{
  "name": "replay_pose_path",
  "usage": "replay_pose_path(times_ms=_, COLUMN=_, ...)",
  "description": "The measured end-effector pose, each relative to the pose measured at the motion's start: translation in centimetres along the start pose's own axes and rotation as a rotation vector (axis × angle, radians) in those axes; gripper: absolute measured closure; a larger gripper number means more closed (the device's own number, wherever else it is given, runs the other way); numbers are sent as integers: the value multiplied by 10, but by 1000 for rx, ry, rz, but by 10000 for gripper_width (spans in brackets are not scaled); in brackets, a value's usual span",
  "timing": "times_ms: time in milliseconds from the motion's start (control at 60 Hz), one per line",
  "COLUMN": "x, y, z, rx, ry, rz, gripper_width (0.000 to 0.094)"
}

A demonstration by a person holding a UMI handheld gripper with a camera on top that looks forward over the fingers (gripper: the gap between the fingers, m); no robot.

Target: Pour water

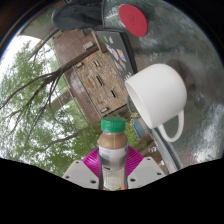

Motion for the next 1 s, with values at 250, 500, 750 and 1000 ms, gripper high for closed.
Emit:
replay_pose_path(times_ms=250, x=-122, y=-113, z=69, rx=-1195, ry=104, rz=-185, gripper_width=656)
replay_pose_path(times_ms=500, x=-216, y=-109, z=-51, rx=-1864, ry=368, rz=37, gripper_width=657)
replay_pose_path(times_ms=750, x=-256, y=-13, z=-120, rx=-1915, ry=287, rz=308, gripper_width=658)
replay_pose_path(times_ms=1000, x=-318, y=22, z=-75, rx=-2046, ry=264, rz=357, gripper_width=657)
Point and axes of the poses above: the point between the fingertips, and its own axes, seen from behind it with the camera up: y to the right, z down, x forward, the way the camera looks, the point moved 9 cm from there along -x, backward, against the way the camera looks, and after that the axes turned 7 degrees about z, right-handed, at the moved point
